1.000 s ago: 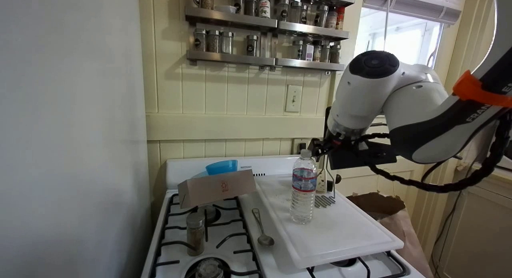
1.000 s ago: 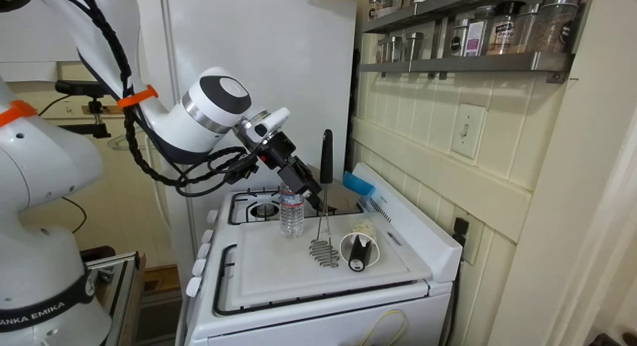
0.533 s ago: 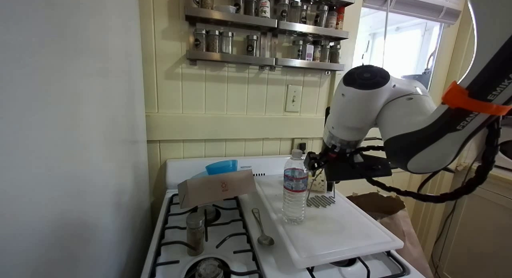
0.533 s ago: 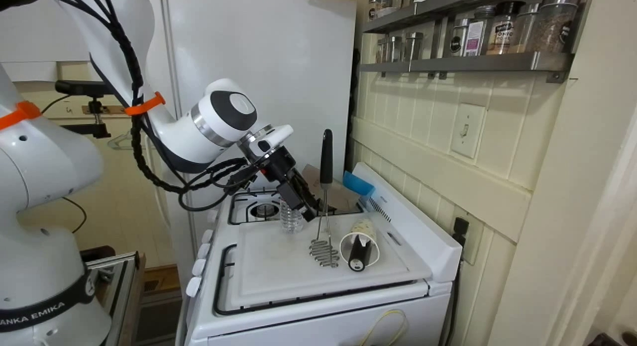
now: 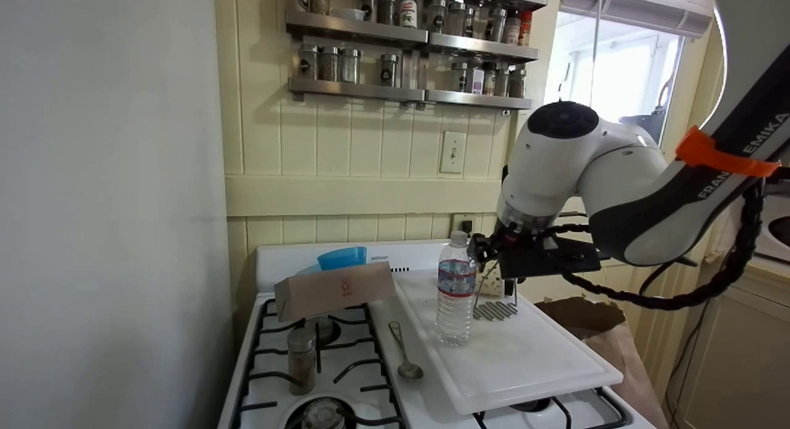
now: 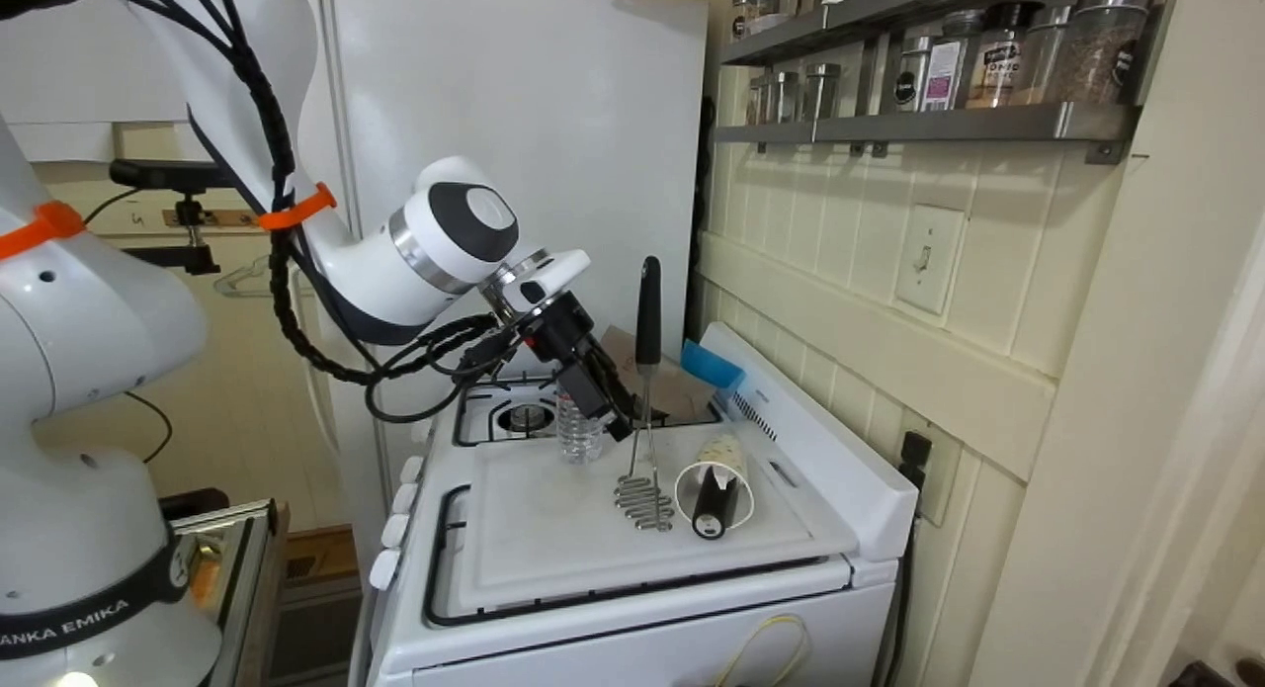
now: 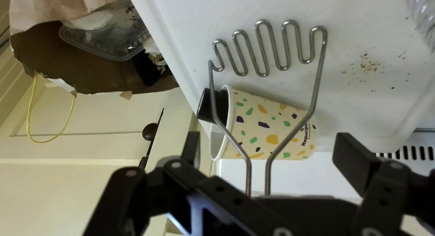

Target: Lay the potato masher down

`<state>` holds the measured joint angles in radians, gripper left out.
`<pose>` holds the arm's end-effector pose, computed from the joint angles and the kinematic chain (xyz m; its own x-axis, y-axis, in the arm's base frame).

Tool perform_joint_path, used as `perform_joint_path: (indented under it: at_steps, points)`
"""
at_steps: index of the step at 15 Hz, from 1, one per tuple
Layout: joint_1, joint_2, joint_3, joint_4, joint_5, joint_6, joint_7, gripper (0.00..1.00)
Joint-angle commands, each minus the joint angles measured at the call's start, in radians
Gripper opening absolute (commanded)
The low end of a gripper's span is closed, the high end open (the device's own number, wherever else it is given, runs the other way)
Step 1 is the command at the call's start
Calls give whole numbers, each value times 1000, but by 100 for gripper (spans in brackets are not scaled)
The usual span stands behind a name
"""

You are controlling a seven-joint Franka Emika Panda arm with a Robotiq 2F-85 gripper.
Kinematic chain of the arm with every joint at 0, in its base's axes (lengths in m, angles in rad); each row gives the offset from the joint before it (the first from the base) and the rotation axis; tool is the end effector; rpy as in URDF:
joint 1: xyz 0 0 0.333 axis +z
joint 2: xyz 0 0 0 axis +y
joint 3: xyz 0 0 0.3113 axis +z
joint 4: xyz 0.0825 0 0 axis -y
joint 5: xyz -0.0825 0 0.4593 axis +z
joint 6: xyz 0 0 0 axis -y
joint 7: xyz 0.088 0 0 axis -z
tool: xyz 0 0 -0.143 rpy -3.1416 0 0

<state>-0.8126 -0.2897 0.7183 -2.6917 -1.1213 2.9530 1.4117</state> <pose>0.4811 -0.0203 0.2310 0.7427 -0.2635 0.6156 -0.4383 -0.8863 0.1495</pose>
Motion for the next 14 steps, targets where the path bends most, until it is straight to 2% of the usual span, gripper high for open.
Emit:
perform_joint_path:
  at_steps: [1, 6, 8, 9, 10, 11, 14]
  points:
    - [-46, 60, 26, 25, -45, 25, 75, 93]
    - [-76, 121, 28, 45, -73, 43, 121, 89]
    - [-82, 156, 35, 62, -95, 39, 128, 83]
    - [-83, 173, 37, 73, -106, 32, 134, 79]
    - [-85, 195, 39, 88, -123, 27, 141, 66]
    - [-84, 211, 40, 100, -139, 21, 148, 68]
    - [-84, 254, 35, 138, -198, 8, 189, 53]
